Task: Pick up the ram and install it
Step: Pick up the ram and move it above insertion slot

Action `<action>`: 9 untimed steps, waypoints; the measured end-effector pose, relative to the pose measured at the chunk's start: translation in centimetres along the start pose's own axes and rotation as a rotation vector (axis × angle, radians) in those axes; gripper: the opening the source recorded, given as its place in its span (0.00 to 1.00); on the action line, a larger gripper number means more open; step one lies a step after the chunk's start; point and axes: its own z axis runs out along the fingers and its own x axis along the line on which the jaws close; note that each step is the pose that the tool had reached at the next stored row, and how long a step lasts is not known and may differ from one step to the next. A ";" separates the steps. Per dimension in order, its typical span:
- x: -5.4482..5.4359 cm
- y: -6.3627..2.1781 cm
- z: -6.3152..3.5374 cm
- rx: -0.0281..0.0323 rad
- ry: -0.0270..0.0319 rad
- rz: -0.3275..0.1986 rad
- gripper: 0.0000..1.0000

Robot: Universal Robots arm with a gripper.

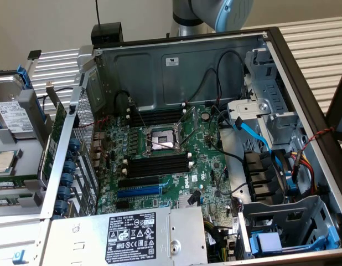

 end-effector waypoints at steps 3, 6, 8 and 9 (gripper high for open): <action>0.2 -0.02 0.55 0.0000 0.0000 0.000 0.42; 0.4 -0.05 1.09 0.0000 0.0000 0.000 0.42; 0.5 -0.07 1.44 -0.0001 0.0001 0.000 0.42; 0.5 -0.08 1.63 0.0000 0.0000 0.000 0.42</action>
